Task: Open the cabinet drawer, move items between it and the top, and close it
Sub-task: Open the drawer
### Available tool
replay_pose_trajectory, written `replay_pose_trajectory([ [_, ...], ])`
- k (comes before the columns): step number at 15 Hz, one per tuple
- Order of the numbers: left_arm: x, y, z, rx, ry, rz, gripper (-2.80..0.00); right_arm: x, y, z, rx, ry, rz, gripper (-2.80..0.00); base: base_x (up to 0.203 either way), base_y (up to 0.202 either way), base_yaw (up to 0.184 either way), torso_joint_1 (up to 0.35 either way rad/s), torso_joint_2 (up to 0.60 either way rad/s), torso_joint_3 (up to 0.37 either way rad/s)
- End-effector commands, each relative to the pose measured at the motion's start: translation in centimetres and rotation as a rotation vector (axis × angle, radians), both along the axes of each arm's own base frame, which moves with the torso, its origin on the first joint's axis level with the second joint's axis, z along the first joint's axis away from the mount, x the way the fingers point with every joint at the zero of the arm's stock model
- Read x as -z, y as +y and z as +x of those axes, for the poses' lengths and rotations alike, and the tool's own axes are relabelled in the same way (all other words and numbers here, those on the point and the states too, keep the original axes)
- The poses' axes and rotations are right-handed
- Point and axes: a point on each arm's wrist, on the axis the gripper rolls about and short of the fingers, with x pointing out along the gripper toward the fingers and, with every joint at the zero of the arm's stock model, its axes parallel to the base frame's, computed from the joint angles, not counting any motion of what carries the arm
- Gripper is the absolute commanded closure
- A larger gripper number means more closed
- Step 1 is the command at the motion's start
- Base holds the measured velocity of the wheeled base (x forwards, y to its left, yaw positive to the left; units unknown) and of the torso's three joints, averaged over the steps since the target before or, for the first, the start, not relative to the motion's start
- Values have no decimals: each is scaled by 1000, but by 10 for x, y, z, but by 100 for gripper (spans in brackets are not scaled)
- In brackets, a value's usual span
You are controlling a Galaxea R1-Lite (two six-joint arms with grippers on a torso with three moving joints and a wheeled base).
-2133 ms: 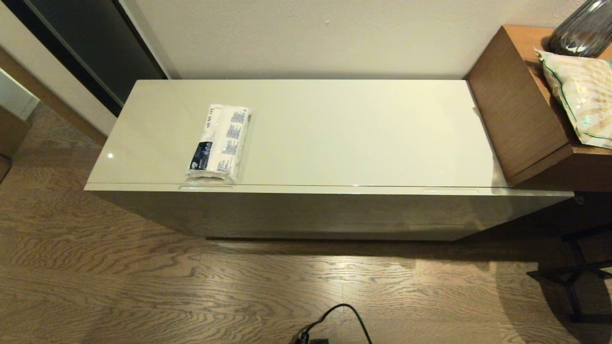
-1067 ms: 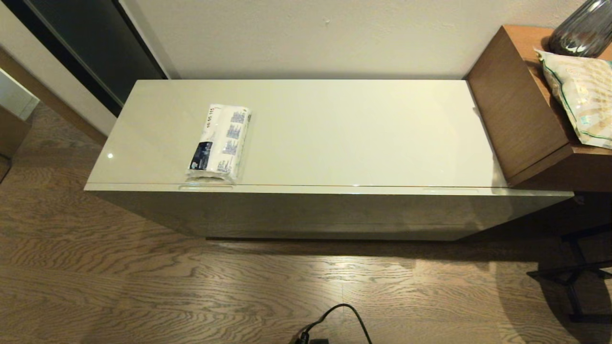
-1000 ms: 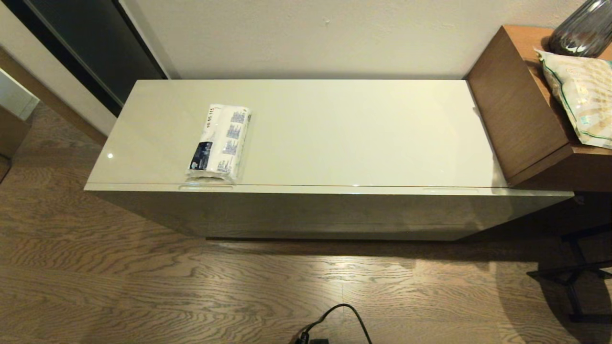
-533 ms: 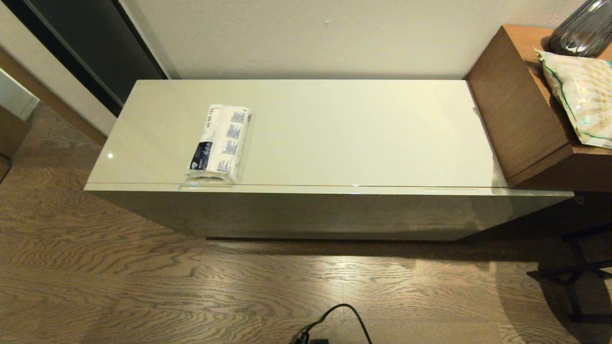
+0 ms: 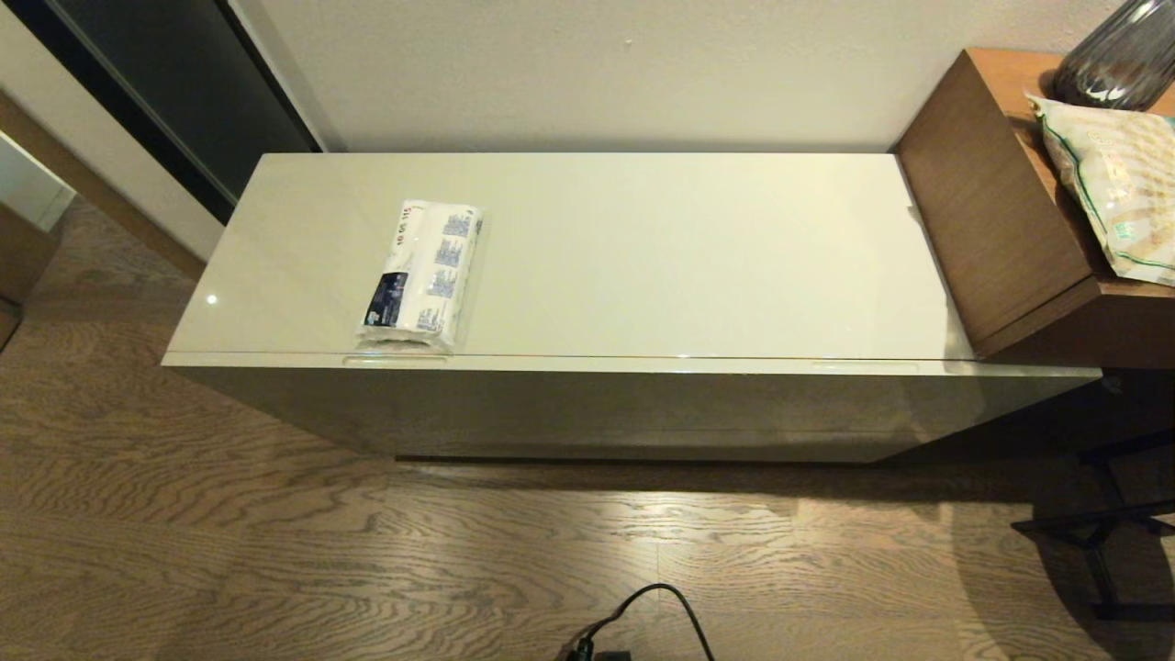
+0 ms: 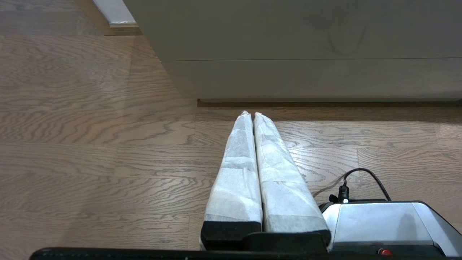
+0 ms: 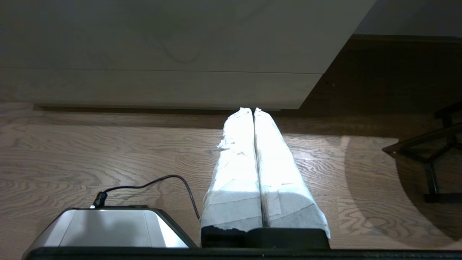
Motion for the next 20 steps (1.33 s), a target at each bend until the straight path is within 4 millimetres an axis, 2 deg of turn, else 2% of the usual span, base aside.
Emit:
replay_pose_trajectory([
  [1, 0, 0, 0, 0, 1, 0, 0, 0, 0, 0, 0, -2, -1, 0, 0, 0, 0, 0, 0, 0],
  [10, 0, 0, 0, 0, 1, 0, 0, 0, 0, 0, -10, -5, -59, 0, 0, 0, 0, 0, 0, 0],
  [12, 0, 0, 0, 0, 1, 0, 0, -10, 0, -2, -7, -58, -57, 0, 0, 0, 0, 0, 0, 0],
  [14, 0, 0, 0, 0, 1, 0, 0, -46, 1, -19, -43, -144, -58, 0, 0, 0, 0, 0, 0, 0],
  [16, 0, 0, 0, 0, 1, 0, 0, -88, 3, -53, -98, -194, -35, 0, 0, 0, 0, 0, 0, 0],
  [17, 0, 0, 0, 0, 1, 0, 0, -101, 3, -68, -135, -188, -15, 0, 0, 0, 0, 0, 0, 0],
  [18, 0, 0, 0, 0, 1, 0, 0, -115, 4, -76, -166, -185, 10, 0, 0, 0, 0, 0, 0, 0],
  [20, 0, 0, 0, 0, 1, 0, 0, -149, 5, -66, -189, -129, 109, 0, 0, 0, 0, 0, 0, 0],
])
